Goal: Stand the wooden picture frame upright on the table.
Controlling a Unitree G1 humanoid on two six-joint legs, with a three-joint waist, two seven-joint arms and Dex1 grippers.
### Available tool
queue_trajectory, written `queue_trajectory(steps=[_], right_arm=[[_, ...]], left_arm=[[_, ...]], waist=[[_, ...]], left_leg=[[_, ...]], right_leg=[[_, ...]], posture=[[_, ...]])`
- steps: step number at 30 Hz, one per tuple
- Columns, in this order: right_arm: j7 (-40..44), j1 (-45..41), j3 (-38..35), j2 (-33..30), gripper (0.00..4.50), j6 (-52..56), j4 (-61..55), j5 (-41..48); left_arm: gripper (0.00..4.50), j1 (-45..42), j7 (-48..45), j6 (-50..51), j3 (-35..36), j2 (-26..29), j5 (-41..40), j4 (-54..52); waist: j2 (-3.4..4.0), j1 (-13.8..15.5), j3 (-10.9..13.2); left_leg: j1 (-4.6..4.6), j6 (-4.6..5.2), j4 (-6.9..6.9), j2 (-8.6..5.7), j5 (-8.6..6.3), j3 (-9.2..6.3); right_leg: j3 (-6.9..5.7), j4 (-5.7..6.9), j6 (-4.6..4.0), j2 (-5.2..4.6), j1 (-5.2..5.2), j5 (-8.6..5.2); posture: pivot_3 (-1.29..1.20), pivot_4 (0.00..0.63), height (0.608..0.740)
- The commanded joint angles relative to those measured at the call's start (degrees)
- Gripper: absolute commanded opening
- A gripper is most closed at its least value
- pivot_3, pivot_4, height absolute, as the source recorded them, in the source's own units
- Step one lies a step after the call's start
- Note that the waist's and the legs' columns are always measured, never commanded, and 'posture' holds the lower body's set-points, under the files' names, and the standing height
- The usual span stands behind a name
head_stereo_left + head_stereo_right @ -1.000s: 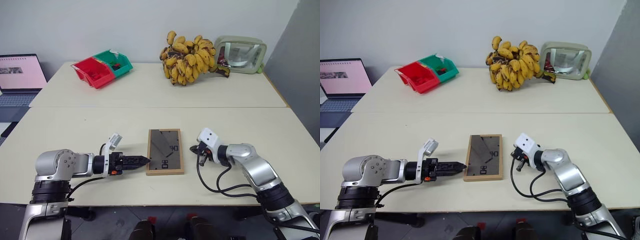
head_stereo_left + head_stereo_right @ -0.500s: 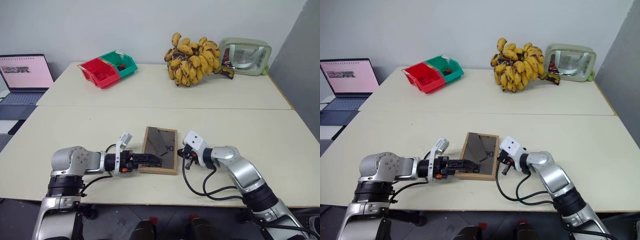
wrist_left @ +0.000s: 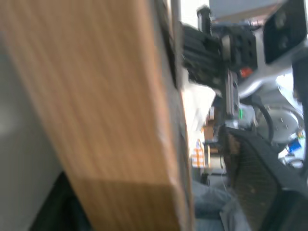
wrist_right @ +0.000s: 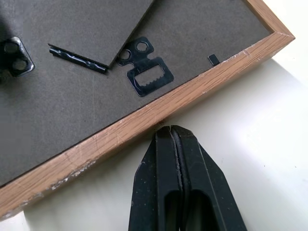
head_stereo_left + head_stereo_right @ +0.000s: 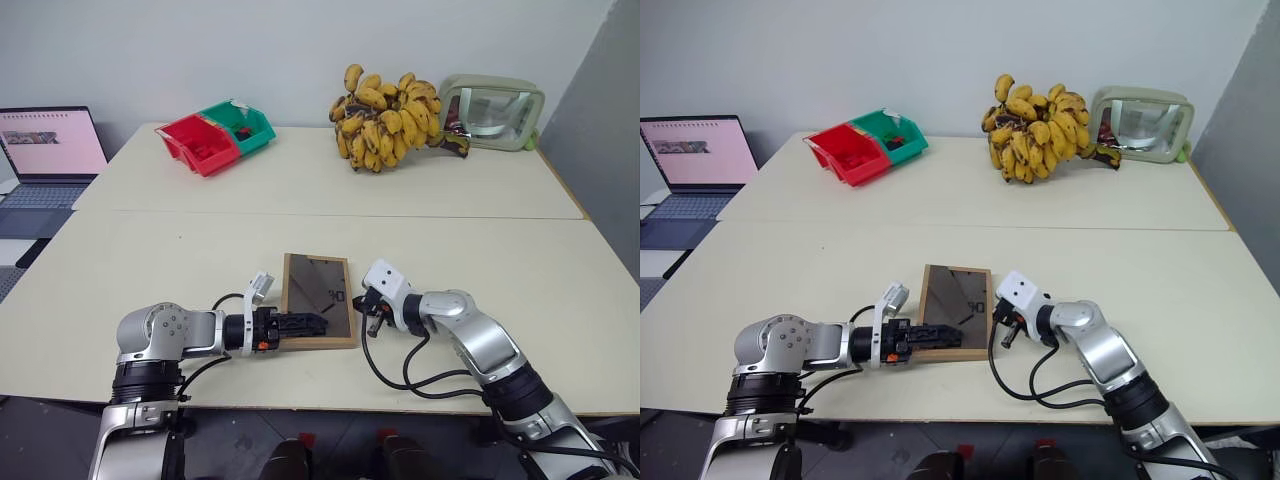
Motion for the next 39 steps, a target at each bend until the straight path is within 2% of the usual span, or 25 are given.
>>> queue_trajectory(steps=[1, 7, 9, 11, 13, 17, 22, 31, 39], right_arm=[[0.5, 0.7, -0.3, -1.0, 0.00, -0.4, -1.9, 0.2], [2.5, -0.1, -5.2, -7.5, 0.00, 0.3, -3.3, 1.3], [4.1, -1.1, -7.2, -9.8, 0.00, 0.9, -3.4, 2.6], [5.5, -3.8, -10.8, -10.9, 0.00, 3.2, -3.3, 5.6], [6.1, -6.8, -14.1, -11.1, 0.36, 5.4, -2.8, 8.4], [6.9, -18.0, -25.9, -6.1, 1.16, 19.2, -0.7, 23.1], [6.6, -27.0, -30.2, -2.9, 2.36, 24.3, 3.6, 30.5], [10.7, -36.8, -23.7, -0.3, 4.44, 16.8, 14.5, 29.0], [11.5, -39.0, -18.1, 3.3, 4.49, 10.1, 17.1, 25.6]], left_arm=[[2.36, 0.8, 2.4, -0.3, 2.2, -0.9, -0.1, -0.7], [1.36, -0.6, 6.1, 3.0, 8.2, -4.8, -3.0, -3.9], [1.11, -2.0, 7.4, 3.1, 10.1, -5.6, -3.5, -3.9], [1.05, -4.4, 8.7, 1.8, 11.5, -6.2, -3.8, -4.0], [1.05, -7.0, 10.2, 0.3, 12.5, -6.6, -3.7, -3.9], [1.05, -12.0, 7.2, -3.3, 9.8, -4.5, -5.1, -7.5], [1.05, -13.8, 3.7, -7.4, 5.5, -2.1, -4.8, -10.3], [1.05, -18.1, 4.9, -7.9, 7.8, -2.5, -7.4, -9.5], [1.05, -19.7, 7.1, -7.3, 8.3, -3.6, -9.3, -10.0]], waist=[[0.00, 0.0, 0.0], [-0.09, 0.4, 0.1], [-0.14, 0.5, 0.1], [-0.21, 0.4, 0.1], [-0.31, 0.3, 0.3], [-0.38, -0.3, 0.4], [-0.38, -0.4, 0.4], [-0.38, -0.6, 0.4], [-0.37, -0.9, 0.4]], left_leg=[[0.00, 0.00, 0.00, 0.01, 0.00, 0.00], [-0.05, 0.00, 0.02, -0.04, 0.00, -0.02], [-0.08, 0.00, 0.03, -0.07, 0.00, -0.02], [-0.09, 0.00, 0.03, -0.05, 0.00, 0.00], [-0.09, 0.00, 0.03, -0.03, 0.00, 0.01], [-0.22, -0.03, 0.01, -0.01, 0.01, 0.07], [-0.28, -0.12, -0.09, 0.04, 0.02, 0.05], [-0.74, -0.03, 0.05, -0.04, -0.02, 0.10], [-0.75, -0.04, 0.04, -0.02, -0.02, 0.07]], right_leg=[[0.00, 0.00, 0.01, 0.00, 0.00, 0.00], [-0.02, -0.02, 0.04, -0.01, 0.00, -0.01], [-0.03, -0.03, 0.04, -0.01, -0.01, 0.00], [-0.02, -0.02, 0.05, -0.01, -0.05, -0.01], [-0.02, 0.00, 0.04, 0.02, -0.08, -0.01], [0.03, 0.03, -0.06, 0.11, -0.26, 0.06], [0.02, -0.05, -0.07, 0.07, -0.33, 0.05], [0.02, 0.02, -0.01, -0.07, -0.76, 0.03], [0.01, 0.05, -0.01, -0.07, -0.79, 0.03]], posture=[[0.00, 0.150, 0.740], [0.00, 0.150, 0.740], [0.00, 0.150, 0.740], [0.00, 0.150, 0.740], [0.00, 0.150, 0.740], [0.00, 0.150, 0.740], [0.00, 0.150, 0.740], [0.00, 0.150, 0.740], [0.00, 0.150, 0.740]])
